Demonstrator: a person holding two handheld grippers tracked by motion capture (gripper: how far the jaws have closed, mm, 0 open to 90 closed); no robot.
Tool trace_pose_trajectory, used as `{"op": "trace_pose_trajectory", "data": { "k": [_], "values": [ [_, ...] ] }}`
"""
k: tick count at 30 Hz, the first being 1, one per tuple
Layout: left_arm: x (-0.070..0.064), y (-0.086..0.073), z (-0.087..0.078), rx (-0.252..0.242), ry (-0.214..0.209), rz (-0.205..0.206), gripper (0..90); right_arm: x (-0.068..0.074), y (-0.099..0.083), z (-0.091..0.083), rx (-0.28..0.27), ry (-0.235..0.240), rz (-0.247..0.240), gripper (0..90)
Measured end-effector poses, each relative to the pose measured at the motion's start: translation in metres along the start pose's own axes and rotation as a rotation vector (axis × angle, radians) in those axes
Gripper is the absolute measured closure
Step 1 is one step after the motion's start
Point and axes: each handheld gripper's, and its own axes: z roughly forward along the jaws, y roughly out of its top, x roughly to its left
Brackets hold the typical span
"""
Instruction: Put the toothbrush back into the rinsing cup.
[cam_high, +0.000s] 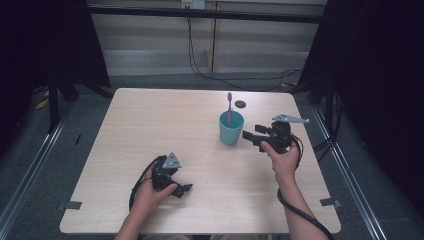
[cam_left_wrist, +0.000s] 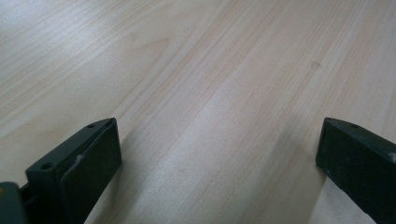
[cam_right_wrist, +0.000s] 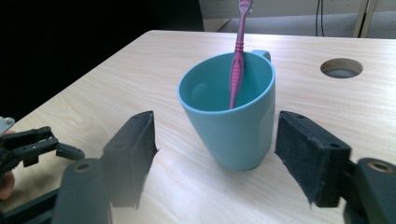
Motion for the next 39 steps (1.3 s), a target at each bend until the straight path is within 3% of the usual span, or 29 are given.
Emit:
{"op": "trace_pose_trajectory", "data": {
  "k": [8,19,31,39],
  "values": [
    [0.0,0.0,0.0,0.0,0.0,0.0,0.0,0.005,-0.007,-0.004,0.047,0.009,-0.039,25.3],
    [0.0,0.0,0.0,0.0,0.0,0.001,0.0,0.007,-0.02,-0.007,0.044,0.047,-0.03,22.6],
    [0.0,0.0,0.0,0.0,0.0,0.001,0.0,0.008,-0.036,-0.009,0.114,0.072,-0.094,15.9],
    [0.0,0.0,0.0,0.0,0.0,0.001,0.0,0.003,-0.048,-0.013,0.151,0.085,-0.097,15.8]
  ]
}}
